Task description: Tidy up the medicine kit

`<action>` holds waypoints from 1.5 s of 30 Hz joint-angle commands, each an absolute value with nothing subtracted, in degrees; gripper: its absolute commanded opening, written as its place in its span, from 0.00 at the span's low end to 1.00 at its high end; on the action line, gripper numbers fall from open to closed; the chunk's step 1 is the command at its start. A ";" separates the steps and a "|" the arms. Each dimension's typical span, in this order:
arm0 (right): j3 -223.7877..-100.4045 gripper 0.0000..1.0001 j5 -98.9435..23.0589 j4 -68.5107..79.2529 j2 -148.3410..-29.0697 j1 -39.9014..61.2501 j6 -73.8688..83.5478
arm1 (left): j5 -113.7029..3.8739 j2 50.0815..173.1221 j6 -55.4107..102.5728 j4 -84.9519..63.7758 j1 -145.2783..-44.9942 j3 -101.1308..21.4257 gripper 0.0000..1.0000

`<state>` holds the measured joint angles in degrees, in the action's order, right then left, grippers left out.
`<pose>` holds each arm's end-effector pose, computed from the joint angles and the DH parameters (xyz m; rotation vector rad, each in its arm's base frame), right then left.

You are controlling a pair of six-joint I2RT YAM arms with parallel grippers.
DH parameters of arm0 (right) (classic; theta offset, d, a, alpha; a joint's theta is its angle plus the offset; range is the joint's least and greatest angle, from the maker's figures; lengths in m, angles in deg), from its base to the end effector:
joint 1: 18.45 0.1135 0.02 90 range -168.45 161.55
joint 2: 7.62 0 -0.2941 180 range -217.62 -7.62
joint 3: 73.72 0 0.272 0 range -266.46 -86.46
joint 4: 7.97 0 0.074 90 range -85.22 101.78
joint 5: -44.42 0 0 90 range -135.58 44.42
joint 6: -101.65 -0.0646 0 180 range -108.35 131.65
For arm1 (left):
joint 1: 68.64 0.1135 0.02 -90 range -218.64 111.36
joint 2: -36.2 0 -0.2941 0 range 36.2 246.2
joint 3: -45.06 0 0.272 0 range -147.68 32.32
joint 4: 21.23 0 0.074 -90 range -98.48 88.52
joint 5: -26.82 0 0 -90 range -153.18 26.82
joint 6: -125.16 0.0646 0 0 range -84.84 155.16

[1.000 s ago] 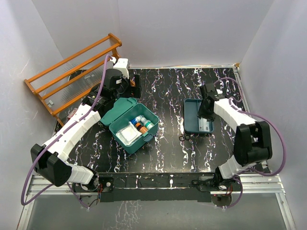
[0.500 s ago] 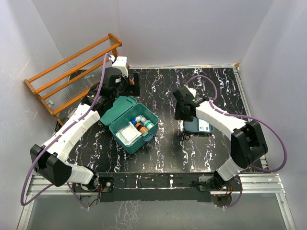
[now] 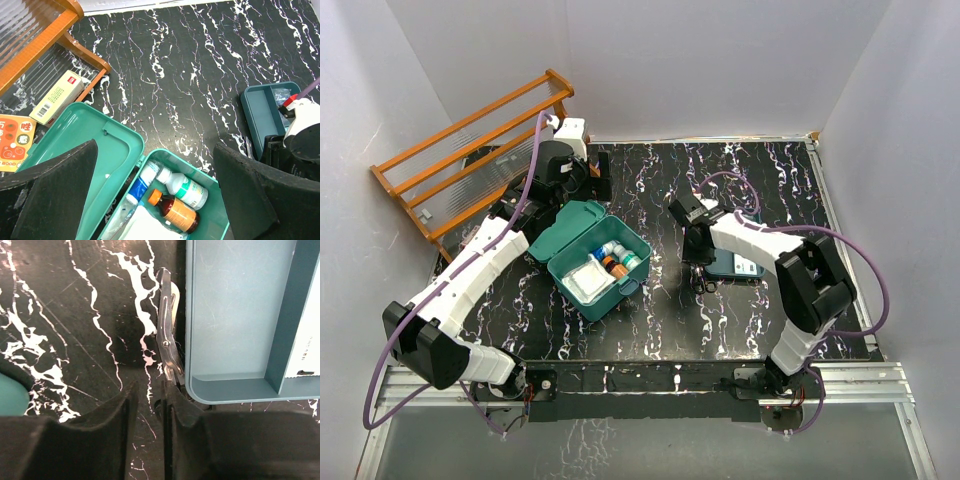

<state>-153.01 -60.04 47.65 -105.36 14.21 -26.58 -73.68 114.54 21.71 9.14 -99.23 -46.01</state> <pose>0.3077 0.1781 0.1875 0.1837 2.7642 -0.0615 0.3132 -0.1715 0.4198 0.1556 1.8824 -0.3562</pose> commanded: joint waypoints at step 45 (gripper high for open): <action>-144.65 0.40 -53.62 47.54 -105.46 12.13 -24.26 | -73.75 114.06 21.80 8.74 -99.55 -46.74 0.99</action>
